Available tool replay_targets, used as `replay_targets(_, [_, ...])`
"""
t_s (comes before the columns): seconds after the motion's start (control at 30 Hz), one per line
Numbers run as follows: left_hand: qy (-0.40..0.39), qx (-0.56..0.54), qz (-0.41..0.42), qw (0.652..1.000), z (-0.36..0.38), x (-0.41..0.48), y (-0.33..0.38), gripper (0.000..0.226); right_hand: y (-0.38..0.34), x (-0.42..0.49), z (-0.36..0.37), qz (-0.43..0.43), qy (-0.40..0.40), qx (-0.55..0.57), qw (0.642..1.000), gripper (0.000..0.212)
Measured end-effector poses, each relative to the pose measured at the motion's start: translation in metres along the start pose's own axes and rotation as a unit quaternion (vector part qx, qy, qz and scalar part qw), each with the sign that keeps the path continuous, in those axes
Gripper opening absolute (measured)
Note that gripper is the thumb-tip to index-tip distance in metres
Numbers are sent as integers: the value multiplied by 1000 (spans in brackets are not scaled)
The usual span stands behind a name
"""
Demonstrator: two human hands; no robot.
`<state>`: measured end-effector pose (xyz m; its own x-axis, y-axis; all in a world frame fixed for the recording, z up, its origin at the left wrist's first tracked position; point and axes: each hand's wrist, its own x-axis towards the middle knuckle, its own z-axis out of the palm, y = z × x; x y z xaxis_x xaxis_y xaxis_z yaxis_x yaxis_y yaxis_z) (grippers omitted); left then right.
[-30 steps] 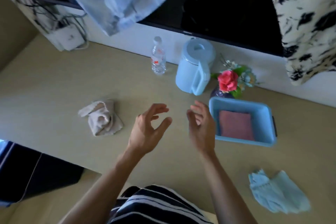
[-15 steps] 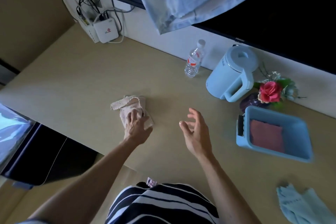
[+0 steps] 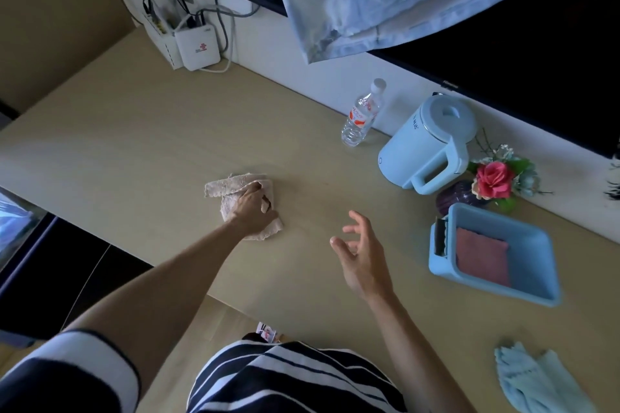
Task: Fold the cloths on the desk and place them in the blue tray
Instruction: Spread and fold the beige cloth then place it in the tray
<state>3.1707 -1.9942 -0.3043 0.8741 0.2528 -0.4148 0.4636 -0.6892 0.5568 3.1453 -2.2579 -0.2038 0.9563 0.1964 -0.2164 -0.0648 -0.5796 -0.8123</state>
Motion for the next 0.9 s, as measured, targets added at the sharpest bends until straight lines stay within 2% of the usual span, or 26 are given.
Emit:
replay_targets(0.07, [26,-50,17,998,-1,-4,3,52,1,0,0,12,-3,8,1000,58])
replay_targets(0.13, [-5,-82,18,996,-2,-8,3,57,1,-1,0,20,-5,9,1000,58])
replay_targets(0.17, [-31,-79,23,996,-1,-10,4,51,1,-1,1,23,-7,9,1000,58])
replay_targets(0.23, [-60,-54,29,996,0,-10,7,22,0,-3,2,27,-13,12,999,58])
replay_targets(0.3, [-80,-42,21,996,2,-10,10,30,-1,-5,3,30,-17,11,999,58])
replay_targets(0.4, [-48,-68,38,996,3,-6,11,32,2,-7,2,34,-13,8,999,58])
replay_targets(0.53, [43,-125,71,989,-1,-9,18,33,7,-10,0,46,-3,10,999,58])
replay_targets(0.6, [78,-159,93,980,-9,-15,26,35,7,-10,0,48,1,17,999,58])
replay_targets(0.67, [72,-221,88,969,-19,-24,37,29,3,-9,0,47,5,26,999,58])
replay_targets(0.77, [49,-337,96,935,-36,-31,52,26,-7,-5,-1,39,11,34,999,58])
replay_targets(0.9, [66,-446,70,890,-56,-42,86,14,-21,3,-6,13,12,50,999,56])
